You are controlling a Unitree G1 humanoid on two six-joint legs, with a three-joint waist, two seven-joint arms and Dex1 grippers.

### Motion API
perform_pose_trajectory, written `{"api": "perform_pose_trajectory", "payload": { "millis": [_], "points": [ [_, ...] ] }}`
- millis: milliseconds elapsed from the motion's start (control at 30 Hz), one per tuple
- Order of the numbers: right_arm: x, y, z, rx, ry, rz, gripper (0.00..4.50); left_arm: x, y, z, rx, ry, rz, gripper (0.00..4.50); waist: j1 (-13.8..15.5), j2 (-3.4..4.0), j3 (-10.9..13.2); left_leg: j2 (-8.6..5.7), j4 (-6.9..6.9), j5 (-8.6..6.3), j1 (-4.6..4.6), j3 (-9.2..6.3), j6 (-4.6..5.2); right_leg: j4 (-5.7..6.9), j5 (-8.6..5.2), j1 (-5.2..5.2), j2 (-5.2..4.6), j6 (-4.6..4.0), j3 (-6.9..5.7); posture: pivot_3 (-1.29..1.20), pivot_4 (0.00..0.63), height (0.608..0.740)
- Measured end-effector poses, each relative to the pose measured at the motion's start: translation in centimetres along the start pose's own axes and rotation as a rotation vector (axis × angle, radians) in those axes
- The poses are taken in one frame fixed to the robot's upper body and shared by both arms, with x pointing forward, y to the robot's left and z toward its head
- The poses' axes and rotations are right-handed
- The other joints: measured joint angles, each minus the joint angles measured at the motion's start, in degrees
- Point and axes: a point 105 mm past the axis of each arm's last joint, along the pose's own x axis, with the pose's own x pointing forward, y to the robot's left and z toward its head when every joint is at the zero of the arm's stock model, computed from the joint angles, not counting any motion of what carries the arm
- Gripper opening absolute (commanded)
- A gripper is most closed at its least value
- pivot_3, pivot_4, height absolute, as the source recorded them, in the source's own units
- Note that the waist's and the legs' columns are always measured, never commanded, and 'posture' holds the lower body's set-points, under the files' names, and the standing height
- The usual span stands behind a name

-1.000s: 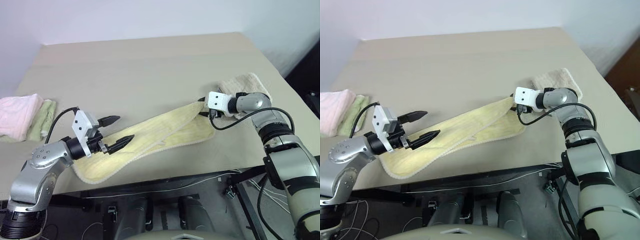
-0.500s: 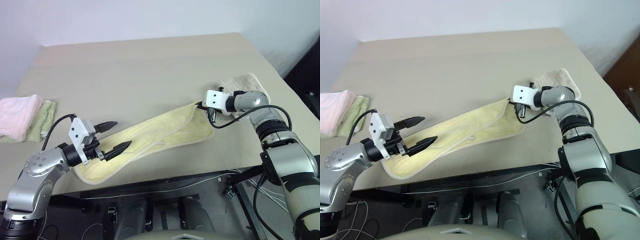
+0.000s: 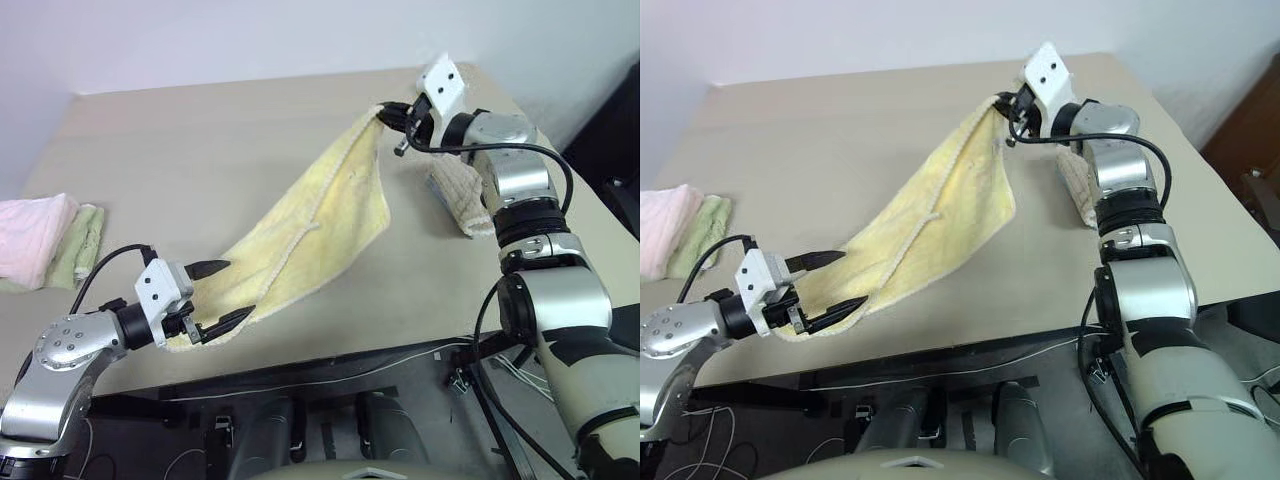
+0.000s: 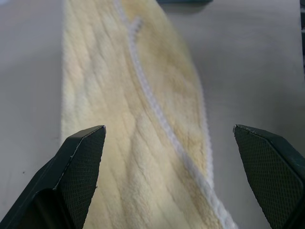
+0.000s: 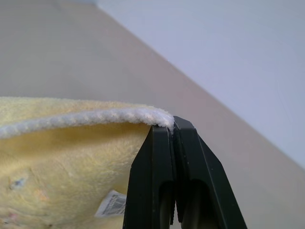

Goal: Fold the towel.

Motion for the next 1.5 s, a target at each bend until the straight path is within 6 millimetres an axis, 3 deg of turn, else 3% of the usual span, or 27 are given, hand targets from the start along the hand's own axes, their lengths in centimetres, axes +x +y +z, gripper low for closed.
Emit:
{"api": "perform_pose_trajectory", "payload": {
  "millis": [233,333,567,733,1367,1500],
  "points": [
    [0.6,-2.8,5.2,0.081,-0.154,-0.164,0.04,0.6,-0.7,-0.6,0.026,0.011,0.022,4.5,-0.1,0.08,0.0,0.0,-0.09,0.0,-0.01,0.03,-0.01,0.01,0.0,-0.02,0.01,0.01,0.02,0.0,0.15,0.74],
    [0.9,-2.8,5.9,0.082,-0.173,-0.185,0.04,1.2,-0.8,-0.7,0.106,0.028,0.038,4.5,-0.1,0.08,0.0,0.0,-0.09,0.0,-0.01,0.03,-0.01,-0.01,0.0,0.0,0.0,0.01,0.01,0.0,0.15,0.74],
    [1.2,-2.7,5.9,0.093,-0.174,-0.208,0.04,1.5,0.5,-2.2,0.231,0.075,0.094,4.5,0.0,0.09,0.1,0.0,-0.13,0.0,-0.02,0.07,0.0,0.0,0.01,-0.07,0.0,0.02,0.0,0.0,0.15,0.74],
    [1.2,-2.8,5.9,0.097,-0.175,-0.221,0.04,3.5,-0.4,-2.7,0.33,0.081,0.047,4.5,-0.1,0.1,0.1,0.0,-0.14,0.0,-0.03,0.1,0.0,0.02,0.03,-0.07,0.0,0.05,0.01,0.0,0.15,0.74],
    [1.1,-2.8,4.8,0.116,-0.155,-0.233,0.04,5.6,-0.6,-2.9,0.296,0.085,-0.029,4.5,0.0,0.12,0.1,0.0,-0.14,0.01,-0.04,0.11,0.0,0.05,0.08,-0.1,-0.01,0.15,0.02,0.0,0.15,0.74],
    [1.1,-2.8,4.7,0.117,-0.153,-0.237,0.0,6.0,-1.0,-3.0,0.276,0.092,-0.056,3.22,-0.1,0.12,0.1,0.0,-0.15,0.01,-0.04,0.11,0.0,0.05,0.12,-0.11,-0.01,0.2,0.02,0.0,0.15,0.74]
  ]
}}
